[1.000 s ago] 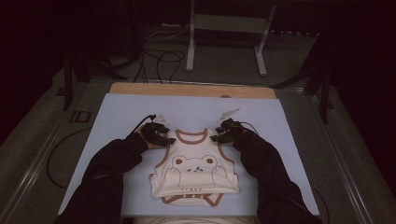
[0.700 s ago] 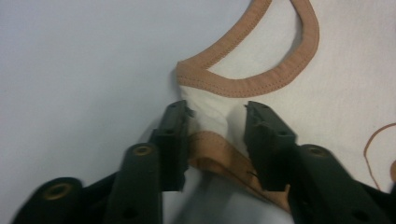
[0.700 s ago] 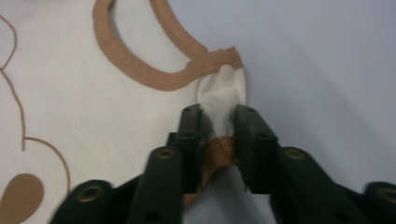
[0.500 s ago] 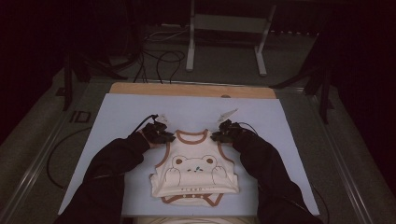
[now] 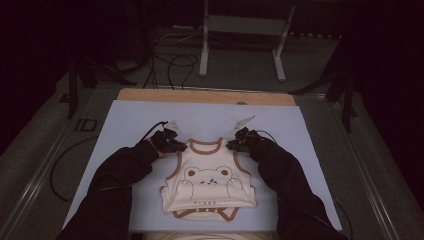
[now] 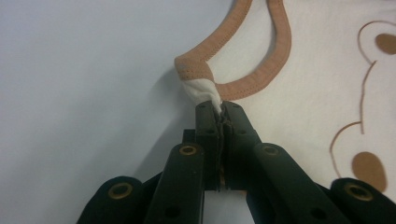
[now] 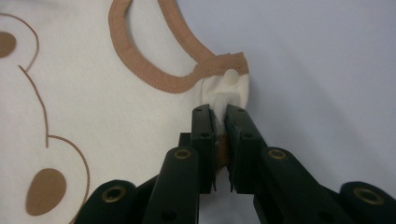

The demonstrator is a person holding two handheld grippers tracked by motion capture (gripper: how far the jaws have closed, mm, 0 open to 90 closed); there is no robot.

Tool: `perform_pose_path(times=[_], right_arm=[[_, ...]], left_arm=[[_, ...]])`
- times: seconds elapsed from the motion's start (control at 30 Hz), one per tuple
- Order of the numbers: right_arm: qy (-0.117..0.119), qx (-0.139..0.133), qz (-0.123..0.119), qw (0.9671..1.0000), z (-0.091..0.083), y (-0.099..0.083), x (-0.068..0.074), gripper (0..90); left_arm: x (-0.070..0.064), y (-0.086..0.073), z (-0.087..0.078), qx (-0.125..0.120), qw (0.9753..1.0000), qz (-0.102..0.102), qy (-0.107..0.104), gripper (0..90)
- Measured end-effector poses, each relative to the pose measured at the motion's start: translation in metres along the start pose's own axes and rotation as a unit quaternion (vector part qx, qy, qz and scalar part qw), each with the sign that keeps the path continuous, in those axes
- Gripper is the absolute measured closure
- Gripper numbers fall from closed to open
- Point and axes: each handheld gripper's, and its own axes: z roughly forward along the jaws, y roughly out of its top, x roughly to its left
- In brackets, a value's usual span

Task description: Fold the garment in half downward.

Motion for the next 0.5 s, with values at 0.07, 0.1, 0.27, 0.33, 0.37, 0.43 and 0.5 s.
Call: perform_pose_path(times=[0.07, 0.1, 0.27, 0.33, 0.37, 0.43, 0.5], right_arm=[[0.000, -0.006, 0.001, 1.0000, -0.003, 0.001, -0.001, 82.5], [0.001, -0.009, 0.001, 1.0000, -0.005, 0.002, -0.001, 82.5], [-0.001, -0.017, 0.003, 0.9998, -0.012, 0.005, -0.001, 82.5], [-0.002, -0.020, 0.002, 0.9998, -0.014, 0.005, -0.001, 82.5], [-0.001, -0.020, 0.002, 0.9998, -0.014, 0.006, -0.001, 82.5], [-0.002, -0.022, 0.001, 0.9998, -0.017, 0.007, -0.001, 82.5], [-0.003, -0.024, 0.001, 0.9997, -0.019, 0.009, -0.002, 82.6]], left_arm=[[-0.001, 0.002, -0.003, -0.006, 1.0000, 0.003, -0.002, 87.0], [-0.002, 0.003, -0.005, -0.009, 0.9999, 0.006, 0.000, 87.0], [-0.003, 0.007, -0.012, -0.018, 0.9997, 0.014, 0.004, 86.9], [-0.003, 0.009, -0.015, -0.023, 0.9996, 0.013, 0.004, 86.9], [-0.003, 0.010, -0.016, -0.025, 0.9996, 0.014, 0.005, 86.9], [-0.004, 0.013, -0.020, -0.026, 0.9995, 0.019, 0.006, 86.9], [-0.005, 0.015, -0.023, -0.028, 0.9993, 0.024, 0.008, 86.9]])
